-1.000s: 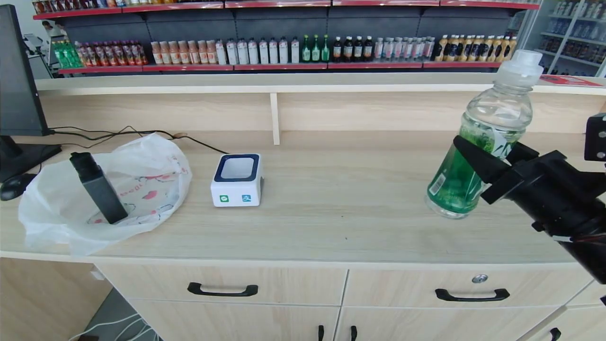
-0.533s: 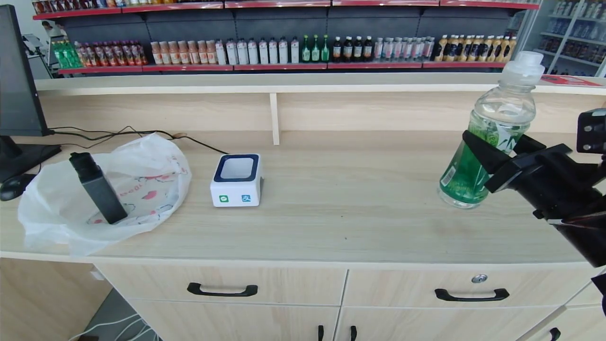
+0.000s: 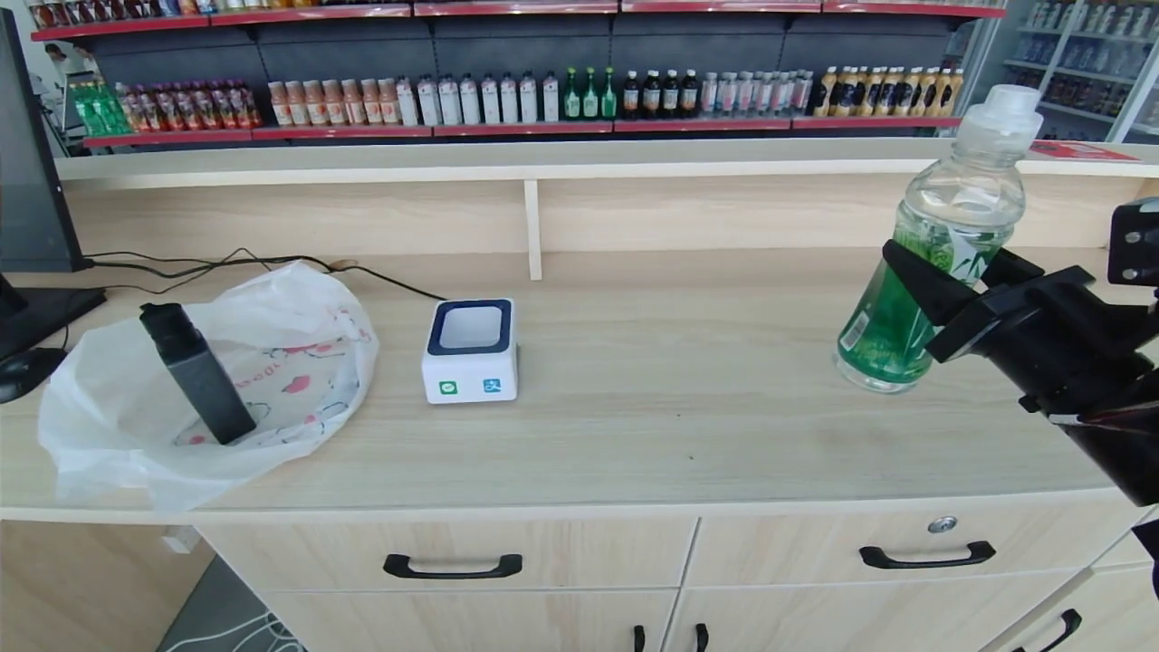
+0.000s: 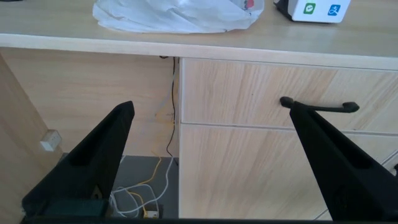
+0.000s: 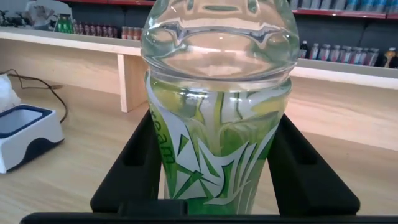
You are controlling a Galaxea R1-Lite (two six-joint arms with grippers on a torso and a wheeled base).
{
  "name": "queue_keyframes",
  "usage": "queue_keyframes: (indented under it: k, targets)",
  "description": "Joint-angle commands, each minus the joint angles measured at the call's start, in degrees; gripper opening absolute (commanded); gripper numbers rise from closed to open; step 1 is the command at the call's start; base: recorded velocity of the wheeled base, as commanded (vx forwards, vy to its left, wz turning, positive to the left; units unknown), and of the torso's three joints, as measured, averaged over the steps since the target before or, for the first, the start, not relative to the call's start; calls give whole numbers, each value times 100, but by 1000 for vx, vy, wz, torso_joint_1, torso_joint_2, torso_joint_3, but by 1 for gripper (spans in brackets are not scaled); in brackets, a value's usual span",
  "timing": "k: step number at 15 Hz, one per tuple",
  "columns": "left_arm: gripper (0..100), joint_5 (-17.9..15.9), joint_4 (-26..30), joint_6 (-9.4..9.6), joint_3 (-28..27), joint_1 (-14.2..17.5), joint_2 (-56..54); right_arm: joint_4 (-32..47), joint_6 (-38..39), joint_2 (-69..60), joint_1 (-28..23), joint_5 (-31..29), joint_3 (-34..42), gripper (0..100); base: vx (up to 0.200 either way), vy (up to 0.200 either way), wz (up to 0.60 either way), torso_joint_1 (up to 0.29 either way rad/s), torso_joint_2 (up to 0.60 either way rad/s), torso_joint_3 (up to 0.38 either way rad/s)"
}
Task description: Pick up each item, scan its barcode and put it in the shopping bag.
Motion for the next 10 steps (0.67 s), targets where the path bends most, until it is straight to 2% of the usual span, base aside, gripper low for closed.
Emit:
queue_keyframes:
  k: [1, 10]
  targets:
    - [100, 1, -2, -5, 0, 1, -2, -14, -3, 4, 3, -14, -18, 0, 0, 200, 0, -2, 2, 2]
    - [100, 1, -2, -5, 0, 1, -2, -14, -3, -5, 11, -14, -106, 0, 0, 200, 0, 4, 2, 4]
